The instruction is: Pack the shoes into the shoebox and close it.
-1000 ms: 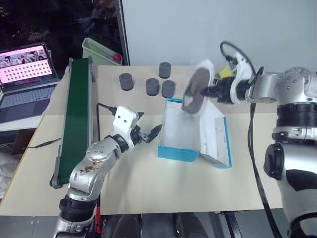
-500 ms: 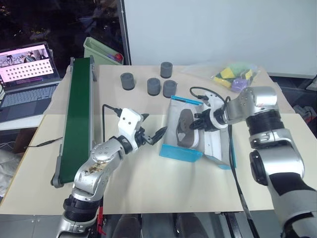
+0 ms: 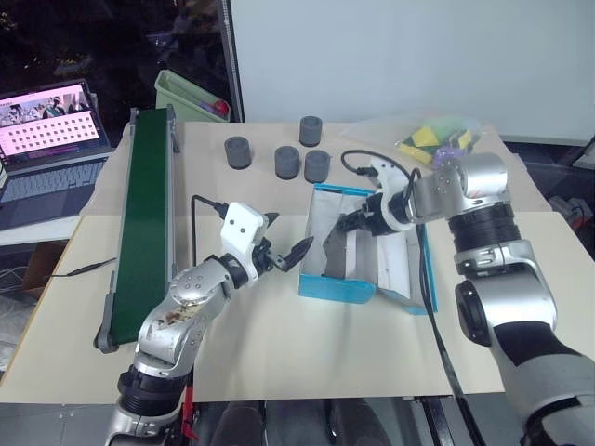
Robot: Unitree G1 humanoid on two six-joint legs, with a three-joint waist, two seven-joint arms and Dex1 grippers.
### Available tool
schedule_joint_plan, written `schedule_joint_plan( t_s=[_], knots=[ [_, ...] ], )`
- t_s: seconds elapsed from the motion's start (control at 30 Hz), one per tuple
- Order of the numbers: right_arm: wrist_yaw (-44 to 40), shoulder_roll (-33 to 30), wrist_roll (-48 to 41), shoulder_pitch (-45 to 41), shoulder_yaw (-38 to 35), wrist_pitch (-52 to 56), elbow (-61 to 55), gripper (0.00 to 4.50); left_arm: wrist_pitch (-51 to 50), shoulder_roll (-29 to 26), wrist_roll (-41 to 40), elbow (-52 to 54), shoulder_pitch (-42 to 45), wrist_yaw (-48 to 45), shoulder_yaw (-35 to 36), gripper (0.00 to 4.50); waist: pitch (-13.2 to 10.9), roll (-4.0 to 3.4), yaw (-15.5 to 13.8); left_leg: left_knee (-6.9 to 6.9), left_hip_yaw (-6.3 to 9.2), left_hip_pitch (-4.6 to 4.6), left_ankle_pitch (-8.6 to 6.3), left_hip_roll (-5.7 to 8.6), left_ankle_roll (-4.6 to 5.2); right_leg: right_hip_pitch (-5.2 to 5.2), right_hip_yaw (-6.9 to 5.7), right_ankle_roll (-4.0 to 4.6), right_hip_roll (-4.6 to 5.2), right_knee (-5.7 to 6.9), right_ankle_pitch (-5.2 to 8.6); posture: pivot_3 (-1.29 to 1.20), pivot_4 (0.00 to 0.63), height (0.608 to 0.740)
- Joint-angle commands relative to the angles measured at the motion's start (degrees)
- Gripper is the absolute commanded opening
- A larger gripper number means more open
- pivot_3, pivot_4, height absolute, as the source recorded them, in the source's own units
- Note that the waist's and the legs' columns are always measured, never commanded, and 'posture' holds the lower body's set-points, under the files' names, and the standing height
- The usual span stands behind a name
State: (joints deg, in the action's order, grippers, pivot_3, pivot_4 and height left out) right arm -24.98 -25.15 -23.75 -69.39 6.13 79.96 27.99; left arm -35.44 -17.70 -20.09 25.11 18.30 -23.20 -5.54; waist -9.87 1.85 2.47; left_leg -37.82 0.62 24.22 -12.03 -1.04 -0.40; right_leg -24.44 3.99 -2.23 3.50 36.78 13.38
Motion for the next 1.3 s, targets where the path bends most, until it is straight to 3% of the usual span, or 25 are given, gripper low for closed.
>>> schedule_joint_plan(
  t_s=[0.03, 0.13, 0.27, 0.37, 0.47, 0.73, 0.97, 1.13, 1.17, 1.23, 1.3],
  knots=[
    [-0.8, -2.2, 2.4, -2.6, 0.7, -4.8, -6.7, 3.55, 1.8, 0.0, 0.5, -0.5, 1.7, 0.2, 1.6, 4.5, 0.0, 0.0, 0.0, 0.0, 0.0, 0.0, 0.0, 0.0, 0.0, 0.0, 0.0, 0.0, 0.0, 0.0, 0.0, 0.0, 0.15, 0.729],
    [-1.7, -3.4, 2.8, -1.5, 0.4, -7.9, -13.3, 3.55, 3.7, -0.3, 2.6, -3.0, 2.5, 3.0, 4.5, 4.5, 0.0, 0.0, 0.0, 0.0, 0.0, 0.01, 0.0, 0.0, 0.0, 0.0, 0.0, 0.0, 0.0, -0.01, 0.0, 0.0, 0.15, 0.729],
    [-5.9, -1.8, -3.5, 3.6, -4.4, -8.9, -26.2, 3.55, 4.2, 0.6, 5.6, -6.8, 4.9, 11.7, 11.8, 4.5, 0.0, 0.0, 0.1, 0.0, 0.04, 0.02, 0.0, -0.02, 0.0, -0.04, 0.0, 0.0, 0.0, 0.0, 0.0, 0.0, 0.15, 0.729],
    [-12.7, -1.6, -7.5, 12.3, -4.8, -18.6, -42.2, 3.55, 1.4, 0.4, 8.3, -7.2, 4.6, 18.3, 16.4, 4.5, 0.0, 0.0, 0.0, 0.01, 0.14, 0.01, 0.0, -0.04, 0.0, 0.0, -0.07, 0.0, -0.01, 0.0, 0.0, 0.0, 0.15, 0.729],
    [-17.0, -2.1, -8.9, 22.5, -3.8, -25.0, -50.1, 3.55, -1.7, 0.5, 8.7, -5.8, 2.8, 21.6, 19.9, 4.5, 0.0, 0.0, -0.1, 0.0, 0.22, 0.08, -0.01, -0.02, 0.0, 0.02, -0.15, -0.03, 0.02, 0.0, -0.01, 0.0, 0.15, 0.729],
    [-22.8, 1.0, -2.8, 40.3, 3.4, -45.6, -47.8, 3.55, -5.1, 0.5, 10.8, -6.2, -0.3, 25.9, 23.6, 4.5, 0.1, 0.13, -0.3, -0.08, 0.22, -0.12, 0.01, 0.04, -0.03, 0.16, -0.14, -0.07, 0.05, 0.07, -0.04, 0.0, 0.15, 0.729],
    [-23.0, 1.9, 8.7, 40.3, 10.6, -60.5, -41.1, 3.55, -5.9, 0.7, 10.7, -5.7, 0.3, 26.6, 24.7, 4.5, 0.1, 0.14, 0.0, -0.08, 0.2, -0.17, 0.01, 0.03, -0.04, 0.17, -0.1, -0.07, 0.03, 0.08, -0.04, 0.0, 0.15, 0.729],
    [-23.4, 3.0, 9.4, 40.3, 10.5, -61.8, -38.6, 3.55, -5.6, 1.0, 10.8, -4.8, -0.7, 26.8, 25.3, 4.5, 0.1, 0.14, -0.2, -0.08, 0.21, -0.16, 0.02, 0.04, -0.05, 0.17, -0.1, -0.06, 0.05, 0.08, -0.05, 0.0, 0.15, 0.729],
    [-23.6, 3.2, 9.3, 40.3, 10.4, -61.7, -38.3, 4.06, -5.5, 1.0, 10.8, -4.7, -0.8, 26.7, 25.2, 4.5, 0.1, 0.14, -0.3, -0.08, 0.22, -0.16, 0.01, 0.03, -0.05, 0.17, -0.1, -0.06, 0.05, 0.07, -0.05, 0.0, 0.15, 0.729],
    [-23.8, 3.3, 9.2, 40.4, 10.2, -61.5, -37.9, 4.45, -5.5, 0.9, 11.0, -4.6, -0.9, 26.8, 25.2, 4.5, 0.1, 0.14, -0.3, -0.08, 0.23, -0.16, 0.01, 0.04, -0.05, 0.17, -0.1, -0.06, 0.05, 0.09, -0.05, 0.0, 0.15, 0.729],
    [-23.8, 3.4, 9.7, 40.2, 10.2, -61.9, -37.4, 4.45, -5.7, 0.9, 11.2, -4.8, -0.9, 26.9, 25.0, 4.5, 0.1, 0.14, -0.3, -0.08, 0.23, -0.17, 0.01, 0.03, -0.05, 0.17, -0.1, -0.06, 0.05, 0.1, -0.05, 0.0, 0.15, 0.729]
  ],
)
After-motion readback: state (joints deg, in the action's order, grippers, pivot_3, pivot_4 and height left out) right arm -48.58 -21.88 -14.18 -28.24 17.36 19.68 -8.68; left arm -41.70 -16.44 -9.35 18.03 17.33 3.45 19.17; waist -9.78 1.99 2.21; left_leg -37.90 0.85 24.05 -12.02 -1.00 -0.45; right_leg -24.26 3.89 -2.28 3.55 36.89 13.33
